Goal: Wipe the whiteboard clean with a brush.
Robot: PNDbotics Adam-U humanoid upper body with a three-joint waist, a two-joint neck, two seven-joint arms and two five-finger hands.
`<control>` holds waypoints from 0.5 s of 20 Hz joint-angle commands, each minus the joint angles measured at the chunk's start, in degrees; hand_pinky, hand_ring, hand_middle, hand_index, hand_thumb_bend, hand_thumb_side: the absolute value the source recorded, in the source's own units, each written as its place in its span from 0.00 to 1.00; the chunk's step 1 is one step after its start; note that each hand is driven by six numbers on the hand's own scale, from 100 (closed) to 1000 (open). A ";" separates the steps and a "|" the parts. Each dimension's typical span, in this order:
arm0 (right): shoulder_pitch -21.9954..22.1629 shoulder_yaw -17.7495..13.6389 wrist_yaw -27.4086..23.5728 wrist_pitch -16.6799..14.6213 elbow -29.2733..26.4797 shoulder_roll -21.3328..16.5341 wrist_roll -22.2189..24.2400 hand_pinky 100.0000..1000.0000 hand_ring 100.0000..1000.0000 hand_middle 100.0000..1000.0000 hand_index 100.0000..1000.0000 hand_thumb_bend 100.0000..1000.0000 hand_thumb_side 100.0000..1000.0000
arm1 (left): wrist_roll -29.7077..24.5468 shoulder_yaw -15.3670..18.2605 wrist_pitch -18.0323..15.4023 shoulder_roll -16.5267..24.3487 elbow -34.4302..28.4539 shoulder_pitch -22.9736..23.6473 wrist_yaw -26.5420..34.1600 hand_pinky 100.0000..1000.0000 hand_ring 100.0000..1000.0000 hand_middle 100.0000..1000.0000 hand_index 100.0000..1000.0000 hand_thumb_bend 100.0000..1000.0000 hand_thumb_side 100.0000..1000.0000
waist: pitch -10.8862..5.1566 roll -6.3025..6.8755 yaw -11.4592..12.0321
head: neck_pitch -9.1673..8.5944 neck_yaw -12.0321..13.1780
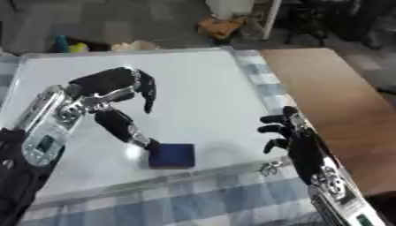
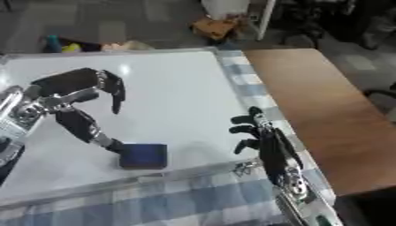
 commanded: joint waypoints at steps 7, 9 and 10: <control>-0.36 -0.77 0.53 -0.29 -0.39 -1.01 -0.35 0.31 0.66 0.68 0.62 0.00 1.00 | 2.41 5.21 6.54 5.14 -8.34 4.95 5.92 0.66 0.58 0.54 0.44 1.00 0.58 | -1.15 0.49 0.41 | -0.36 -0.44; -0.26 -0.84 0.56 -0.31 -0.36 -1.11 -0.42 0.31 0.66 0.68 0.62 0.00 1.00 | 3.07 6.42 7.72 5.98 -8.93 6.24 6.67 0.65 0.58 0.53 0.45 1.00 0.58 | -1.20 0.56 0.61 | -0.40 -0.48; -0.22 -0.88 0.57 -0.32 -0.36 -1.14 -0.47 0.31 0.66 0.68 0.62 0.00 1.00 | 3.61 7.20 8.33 6.37 -9.09 6.96 7.07 0.65 0.57 0.53 0.45 1.00 0.57 | -1.23 0.62 0.74 | -0.37 -0.49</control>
